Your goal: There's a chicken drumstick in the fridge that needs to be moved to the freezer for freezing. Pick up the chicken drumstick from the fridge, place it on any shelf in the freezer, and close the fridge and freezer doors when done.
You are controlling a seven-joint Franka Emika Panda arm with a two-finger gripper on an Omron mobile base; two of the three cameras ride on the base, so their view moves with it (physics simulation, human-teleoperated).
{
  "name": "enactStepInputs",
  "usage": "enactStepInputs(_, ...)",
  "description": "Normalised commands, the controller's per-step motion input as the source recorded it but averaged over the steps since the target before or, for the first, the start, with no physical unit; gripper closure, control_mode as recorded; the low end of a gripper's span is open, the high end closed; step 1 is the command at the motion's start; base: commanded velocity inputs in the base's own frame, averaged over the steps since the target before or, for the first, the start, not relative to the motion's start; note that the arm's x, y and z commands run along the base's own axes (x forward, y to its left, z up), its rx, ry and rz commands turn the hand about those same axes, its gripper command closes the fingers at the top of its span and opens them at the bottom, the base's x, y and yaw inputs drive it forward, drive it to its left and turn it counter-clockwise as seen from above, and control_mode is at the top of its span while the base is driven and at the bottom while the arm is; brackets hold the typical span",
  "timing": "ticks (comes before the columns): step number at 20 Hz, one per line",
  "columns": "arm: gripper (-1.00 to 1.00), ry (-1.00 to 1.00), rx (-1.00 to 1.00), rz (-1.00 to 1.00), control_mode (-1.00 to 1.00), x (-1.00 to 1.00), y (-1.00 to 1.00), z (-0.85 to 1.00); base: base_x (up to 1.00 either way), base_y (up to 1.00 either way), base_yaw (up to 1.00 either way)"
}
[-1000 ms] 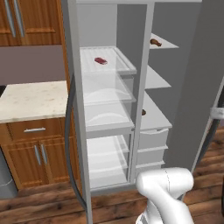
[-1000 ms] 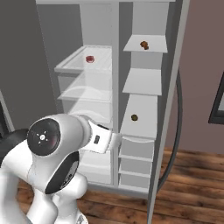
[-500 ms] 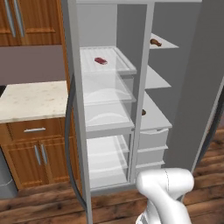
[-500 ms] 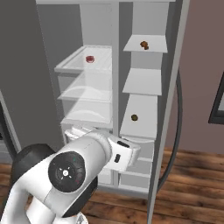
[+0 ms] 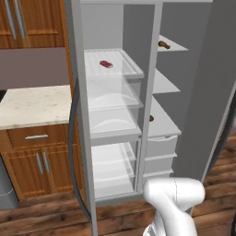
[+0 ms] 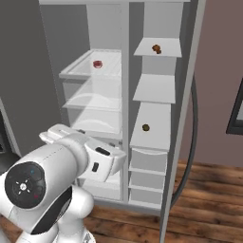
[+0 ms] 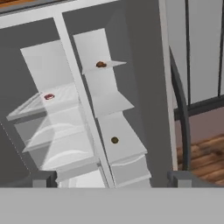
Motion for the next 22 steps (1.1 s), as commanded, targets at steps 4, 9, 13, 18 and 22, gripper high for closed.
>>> enactStepInputs(4, -1.0, -0.15, 0.0, -0.03, -1.0, -0.16, 0.16, 0.0, 0.0, 0.0, 0.0)
enactStepInputs(9, -1.0, -0.05, 0.0, -0.01, 1.0, -0.19, 0.05, 0.0, -0.41, 0.0, -0.02)
enactStepInputs(13, -1.0, 0.0, 0.0, 0.0, 1.0, 0.0, 0.0, 0.0, -0.77, -0.01, -0.03)
enactStepInputs(18, -1.0, -0.01, 0.0, 0.0, -1.0, 0.04, 0.0, 0.0, -0.01, 0.0, -0.02)
enactStepInputs(22, -1.0, 0.0, 0.03, 0.0, -1.0, 0.28, -0.61, -0.04, 0.0, 0.0, 0.0)
